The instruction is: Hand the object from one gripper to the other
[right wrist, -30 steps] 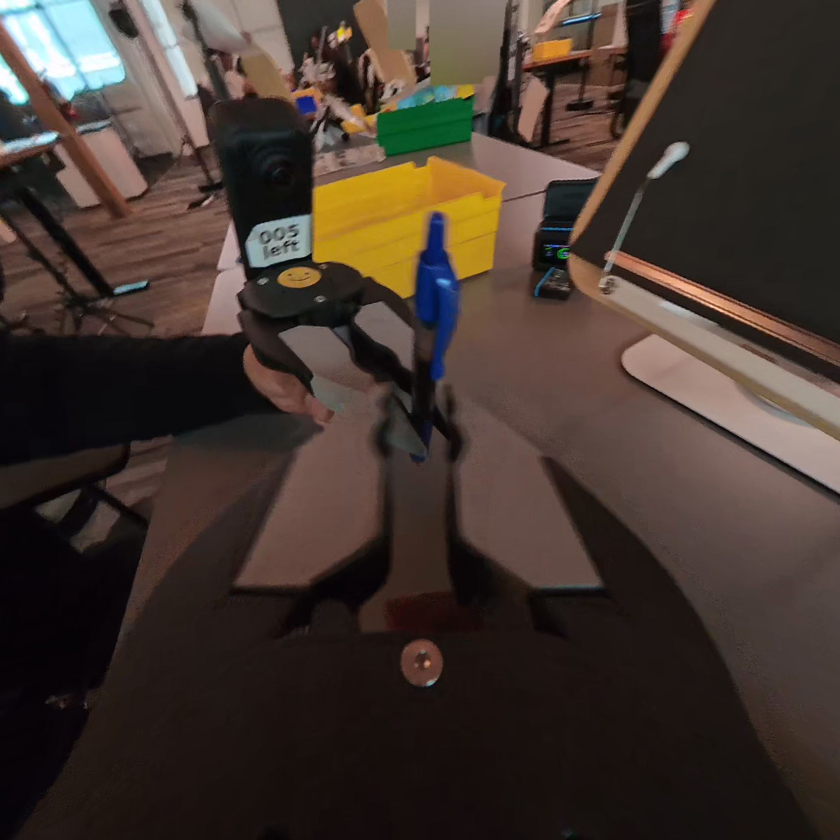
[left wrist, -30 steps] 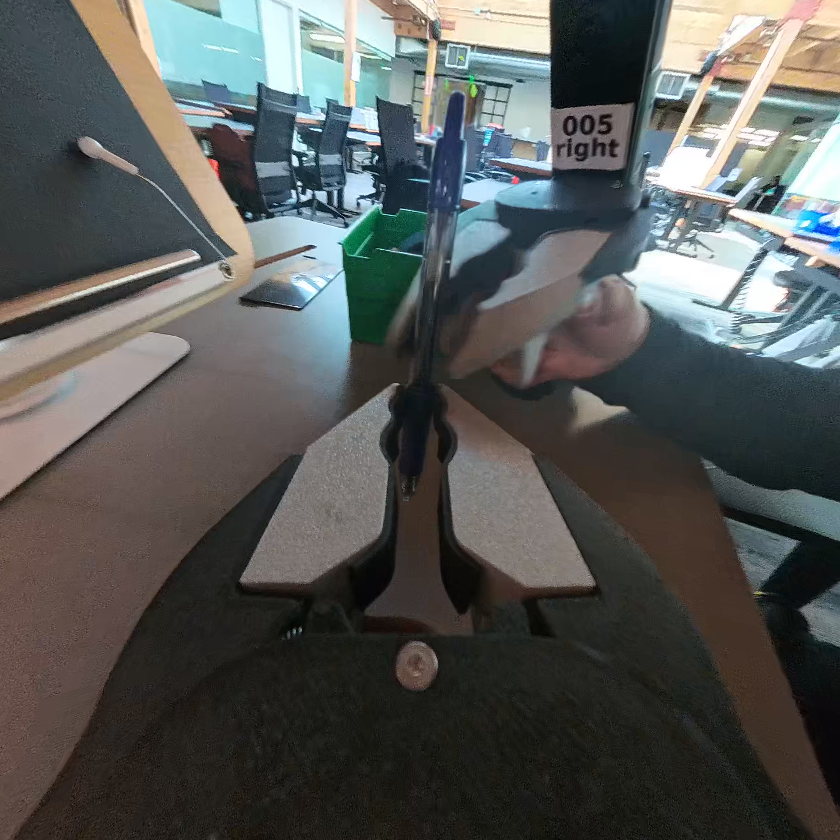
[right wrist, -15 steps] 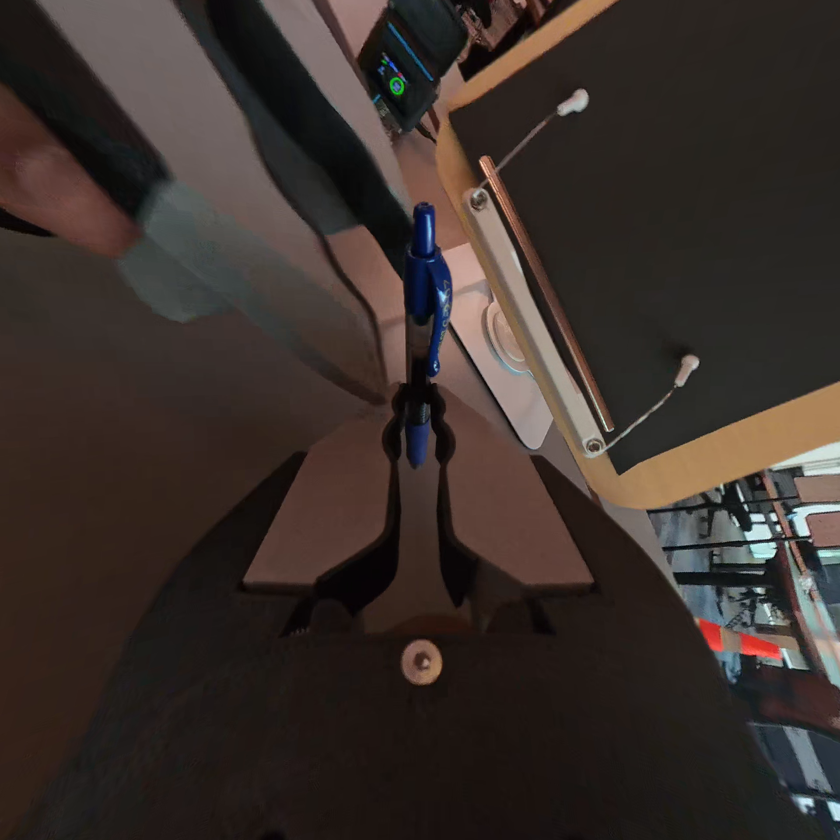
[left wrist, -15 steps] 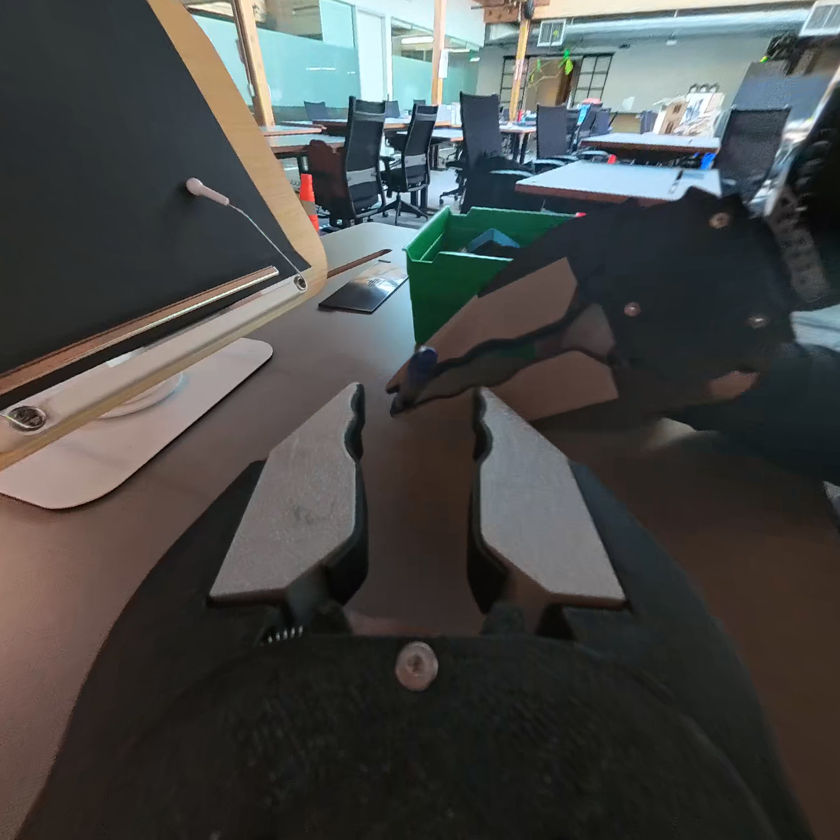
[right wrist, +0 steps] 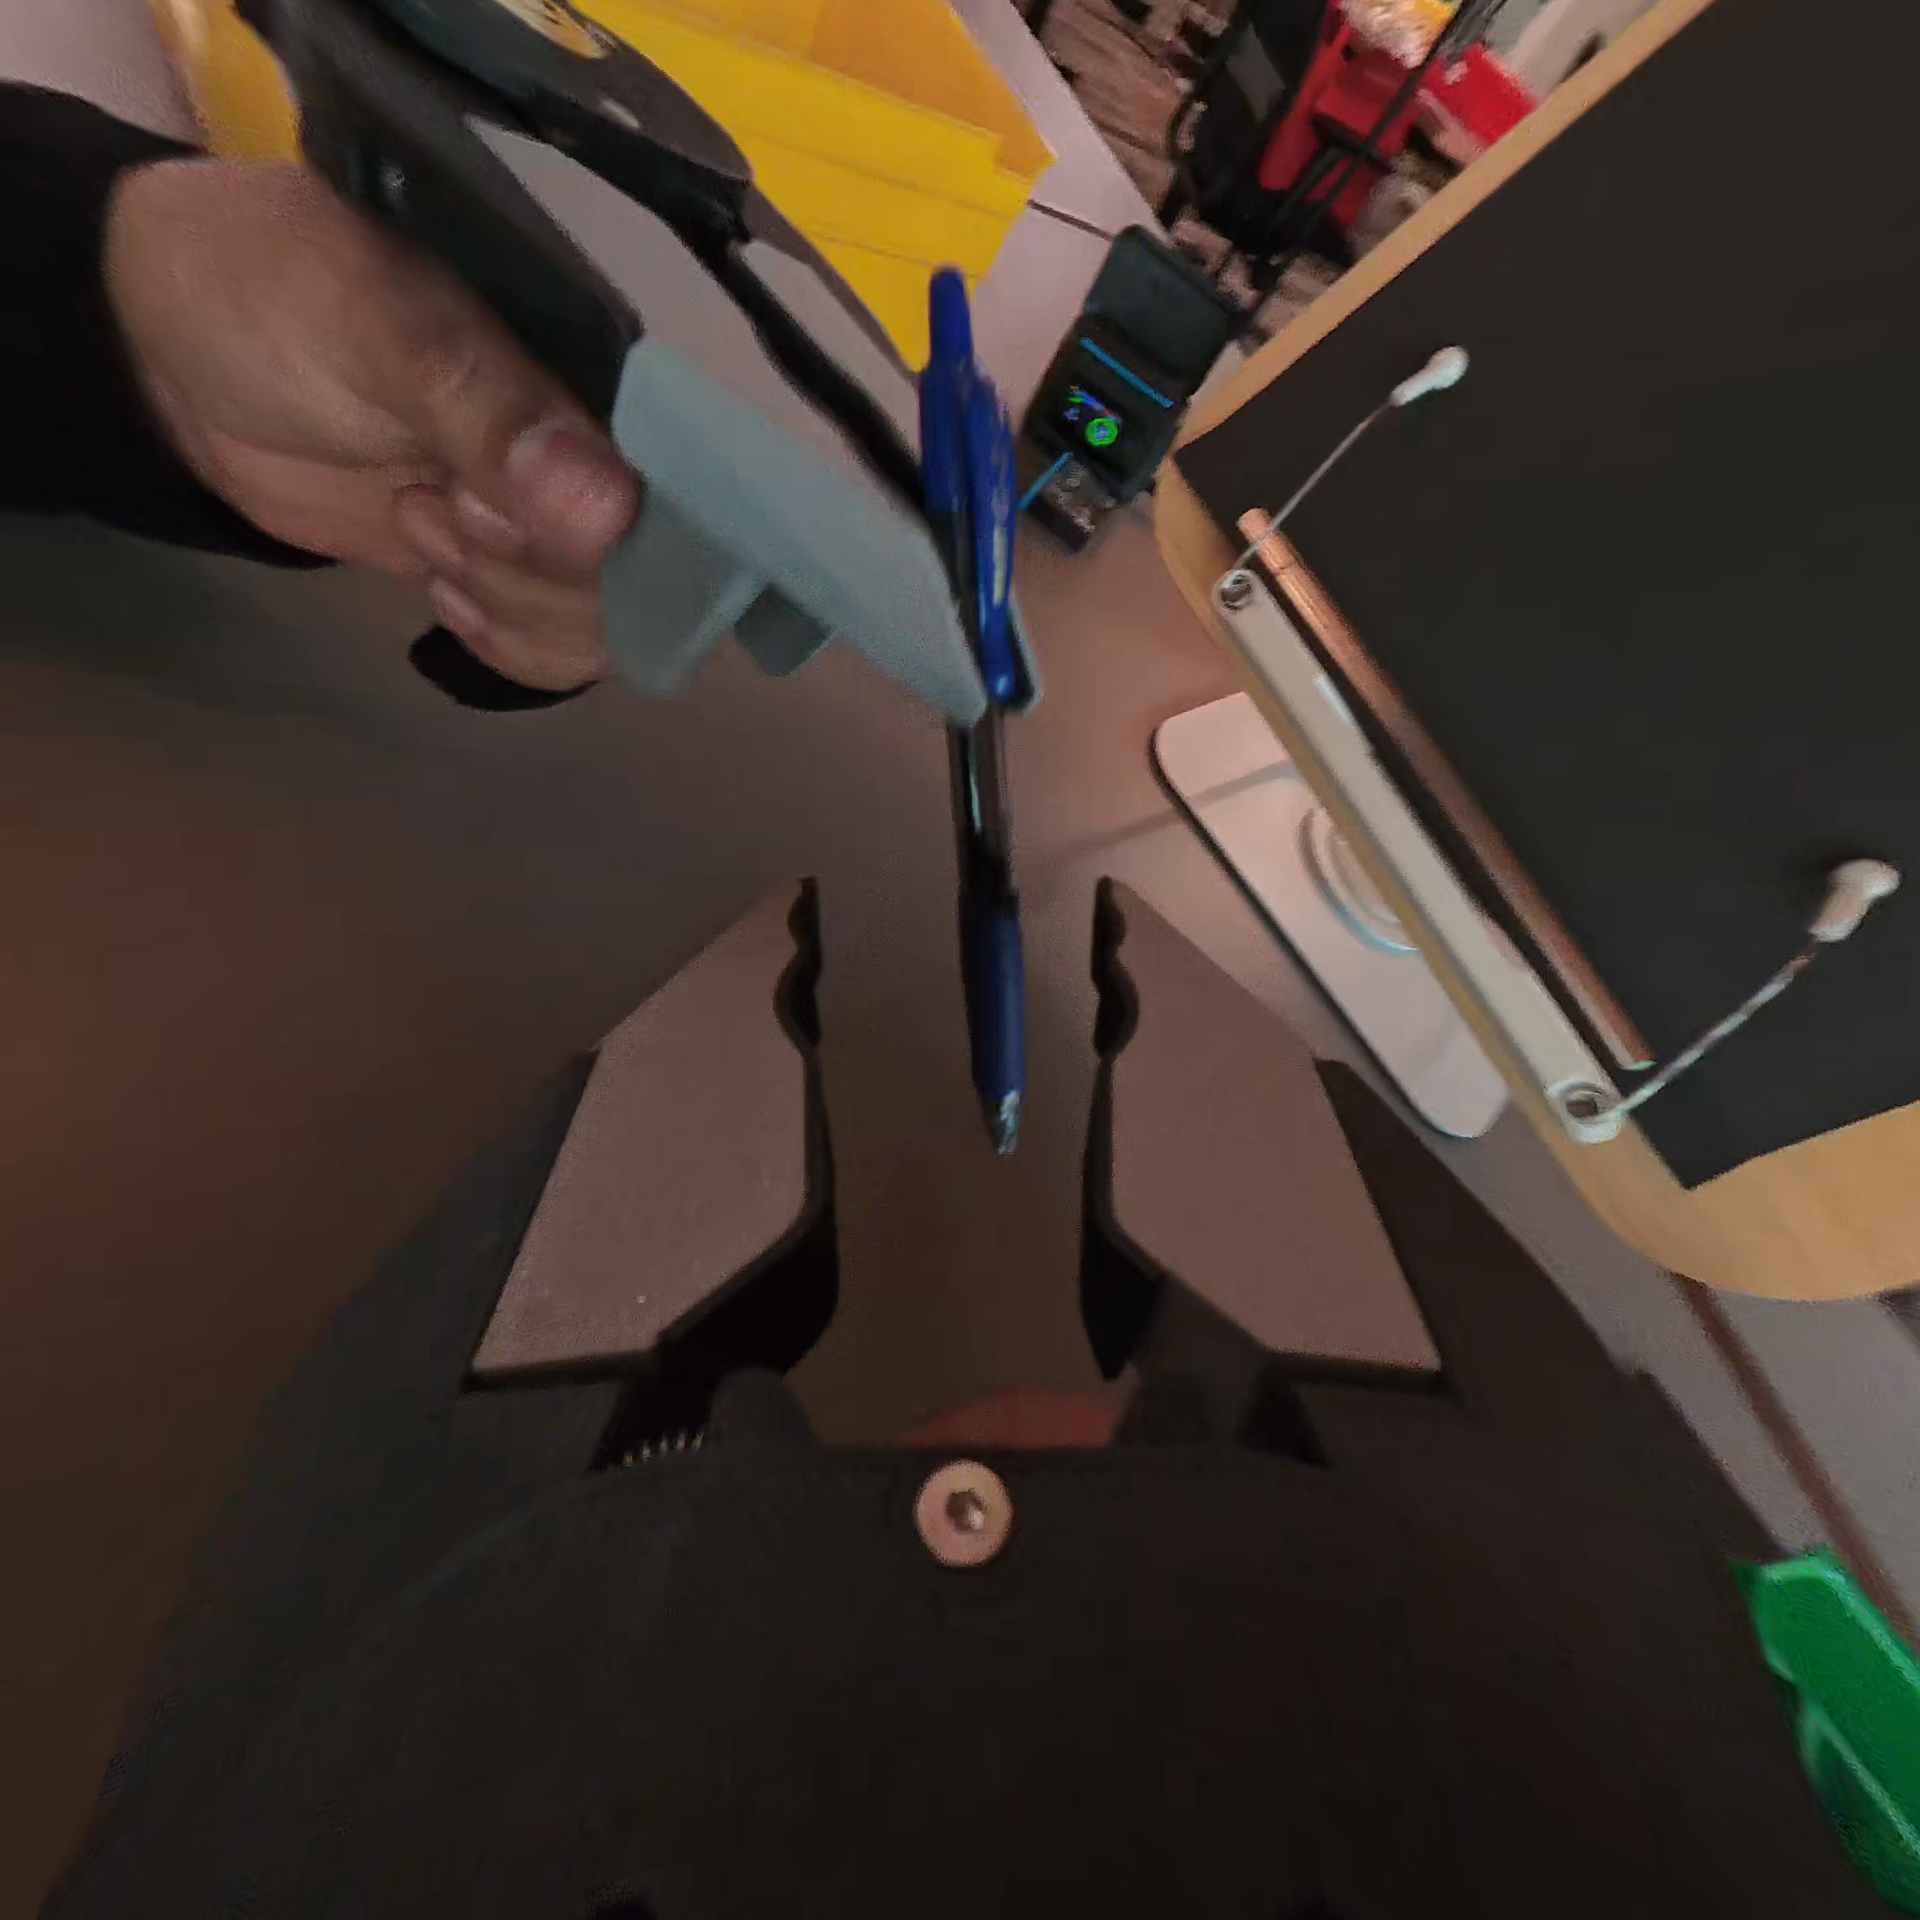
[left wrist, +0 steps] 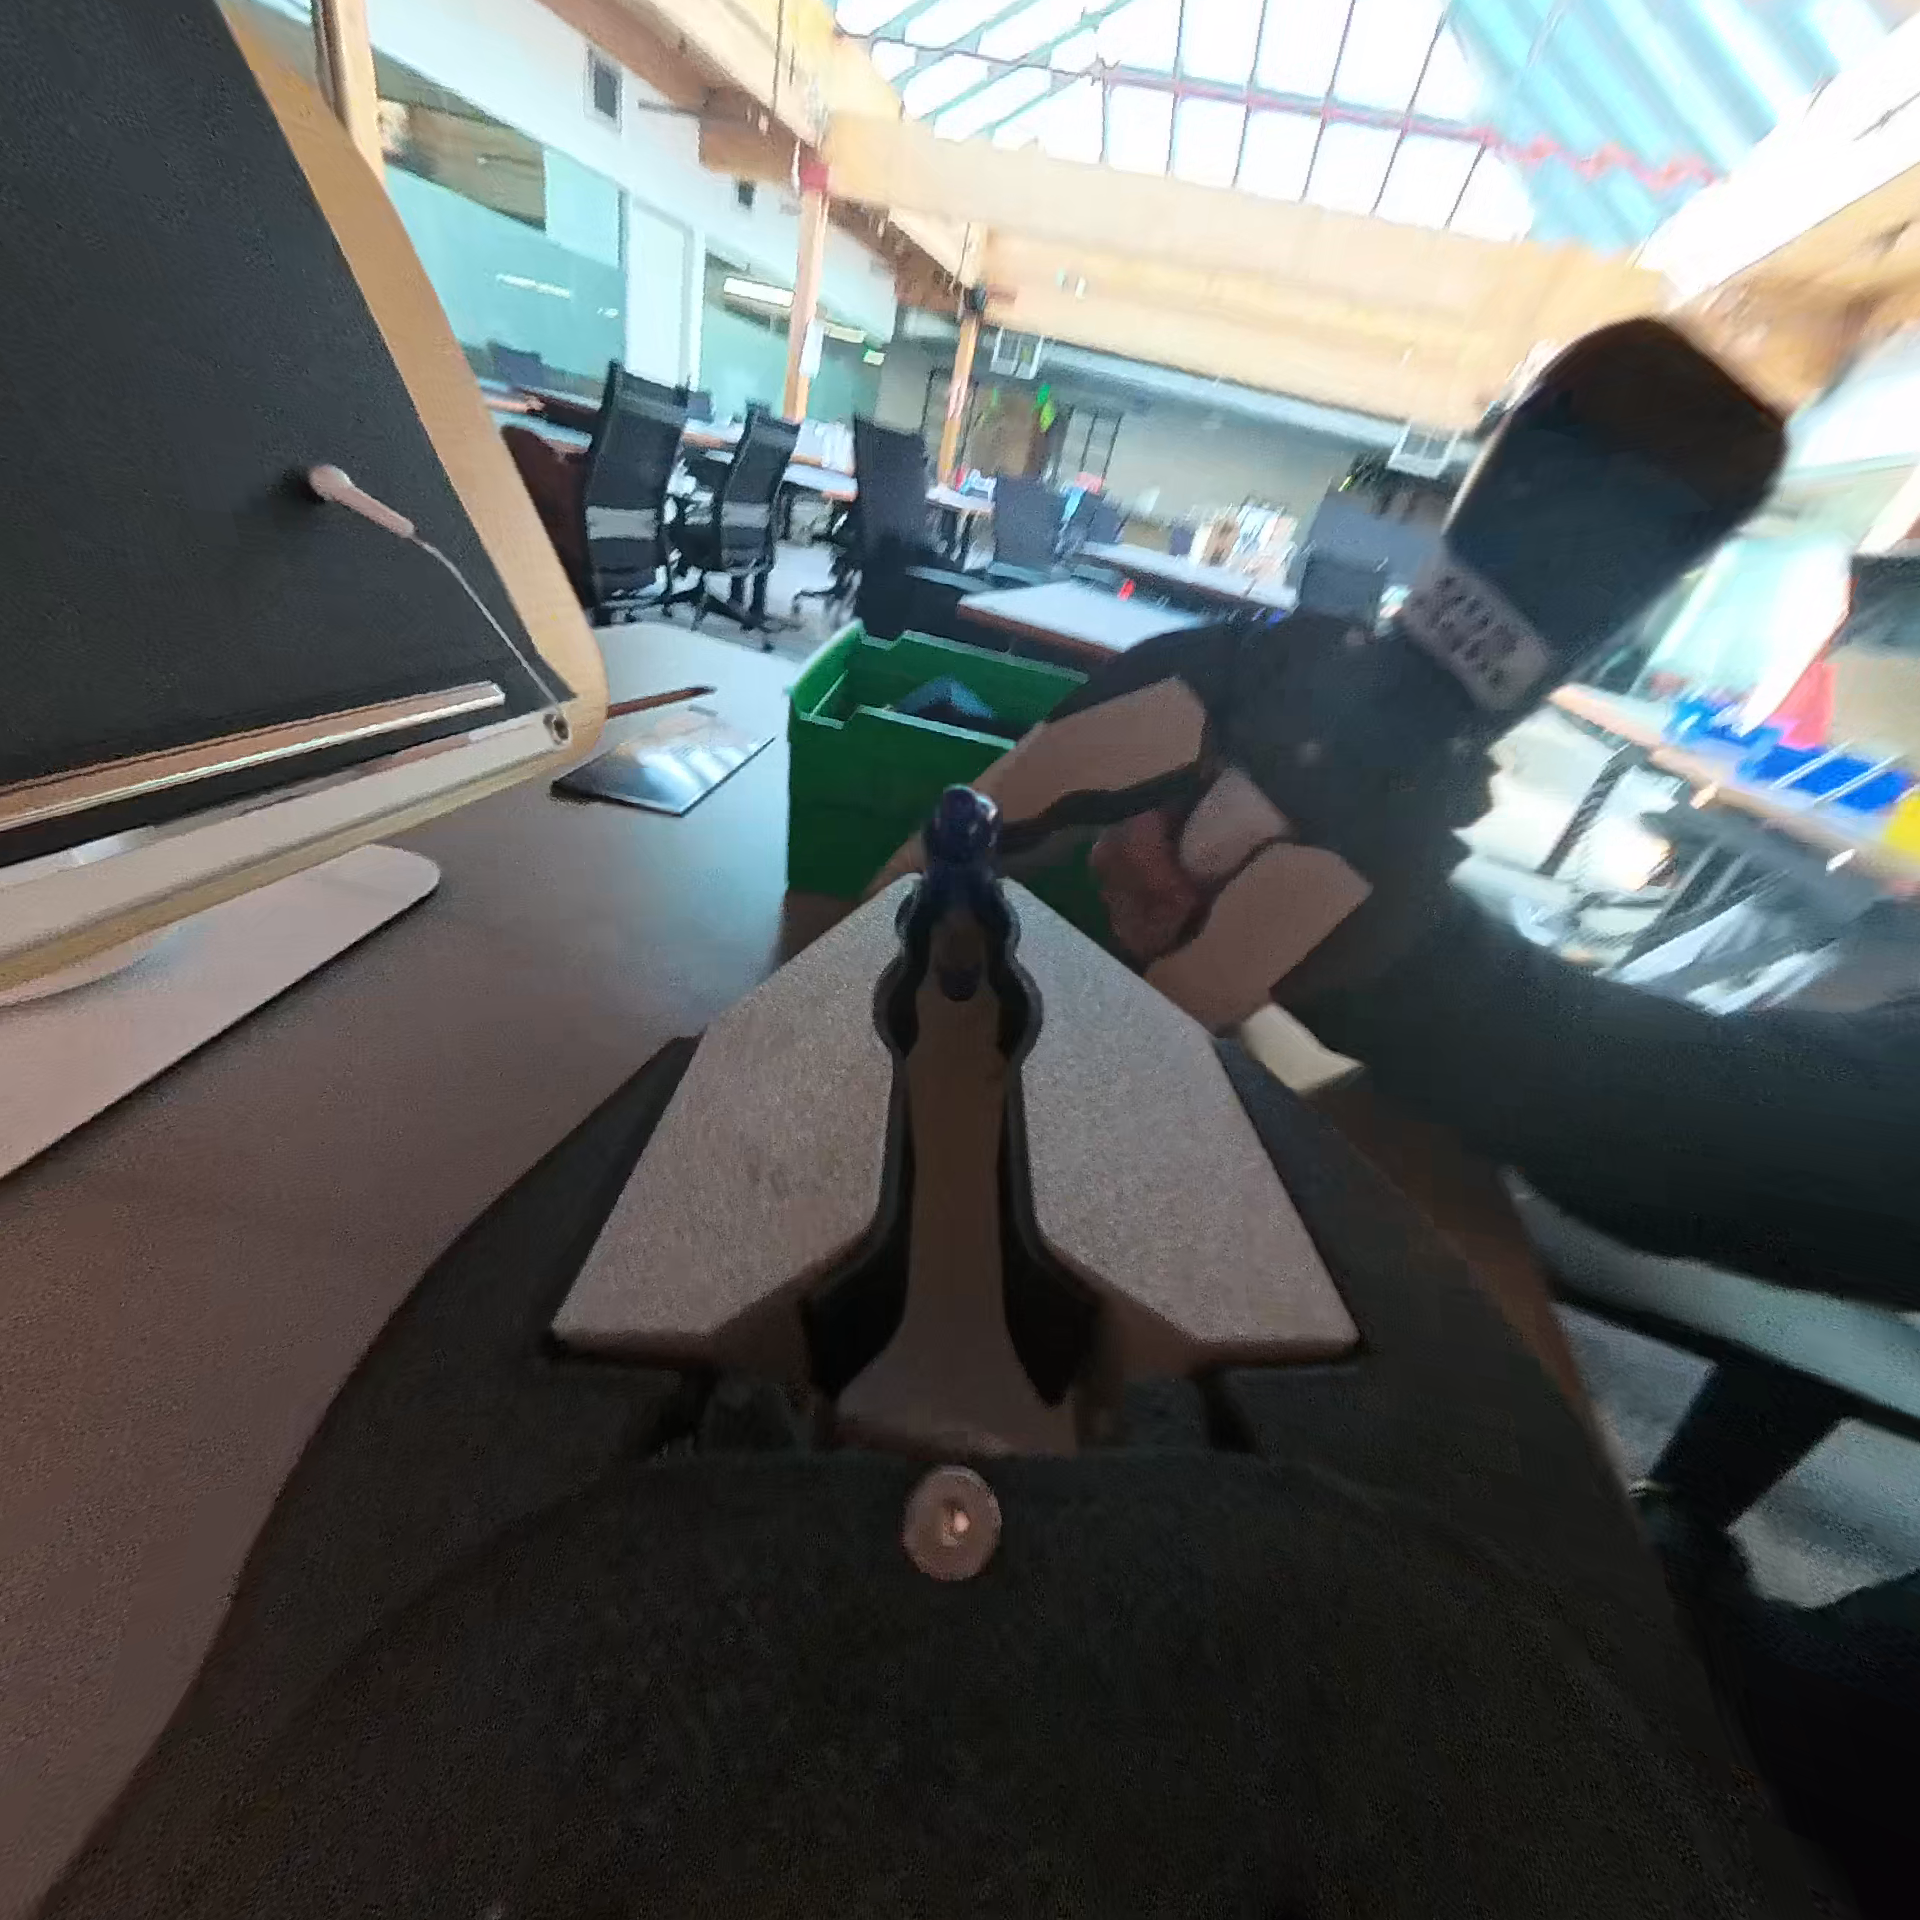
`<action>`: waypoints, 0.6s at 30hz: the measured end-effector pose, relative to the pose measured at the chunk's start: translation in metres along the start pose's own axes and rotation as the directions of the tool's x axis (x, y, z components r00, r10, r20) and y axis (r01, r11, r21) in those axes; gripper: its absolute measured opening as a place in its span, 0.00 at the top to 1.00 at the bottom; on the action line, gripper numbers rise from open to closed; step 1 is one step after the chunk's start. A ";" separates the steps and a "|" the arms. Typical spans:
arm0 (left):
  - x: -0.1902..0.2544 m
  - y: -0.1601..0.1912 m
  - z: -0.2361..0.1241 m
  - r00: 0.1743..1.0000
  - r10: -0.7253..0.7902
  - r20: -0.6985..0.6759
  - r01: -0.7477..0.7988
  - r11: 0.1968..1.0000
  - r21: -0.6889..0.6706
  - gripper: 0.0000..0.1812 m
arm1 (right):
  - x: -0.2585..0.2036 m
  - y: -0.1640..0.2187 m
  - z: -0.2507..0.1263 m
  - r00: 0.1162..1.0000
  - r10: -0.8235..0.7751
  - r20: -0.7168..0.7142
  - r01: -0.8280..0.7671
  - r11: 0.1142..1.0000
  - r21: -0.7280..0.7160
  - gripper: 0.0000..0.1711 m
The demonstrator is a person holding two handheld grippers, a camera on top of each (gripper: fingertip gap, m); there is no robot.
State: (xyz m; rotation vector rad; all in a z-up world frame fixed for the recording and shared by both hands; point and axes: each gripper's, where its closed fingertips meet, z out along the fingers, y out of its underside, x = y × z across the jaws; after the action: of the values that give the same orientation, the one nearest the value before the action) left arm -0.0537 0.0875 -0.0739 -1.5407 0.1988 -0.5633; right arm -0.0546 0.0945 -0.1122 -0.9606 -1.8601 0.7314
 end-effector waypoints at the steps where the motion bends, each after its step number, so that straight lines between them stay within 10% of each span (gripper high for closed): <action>1: 0.002 -0.004 -0.003 0.999 -0.029 -0.036 0.029 0.999 0.019 0.96 | -0.003 0.001 -0.003 0.999 0.024 0.045 -0.024 1.000 0.006 0.75; 11: -0.007 0.003 -0.005 0.989 -0.132 -0.063 0.131 0.991 -0.018 0.94 | -0.004 0.008 -0.008 0.983 0.133 0.128 -0.136 0.991 0.016 0.96; 18: -0.054 0.030 -0.015 0.866 0.411 0.285 -0.310 0.889 -0.339 0.70 | 0.021 0.053 0.003 0.994 0.103 -0.041 -0.109 0.974 -0.200 0.96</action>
State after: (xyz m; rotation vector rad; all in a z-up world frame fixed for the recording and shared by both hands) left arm -0.1011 0.0970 -0.1160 -1.7970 0.2979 0.0517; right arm -0.0469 0.1395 -0.1461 -1.2022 -1.8941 0.5952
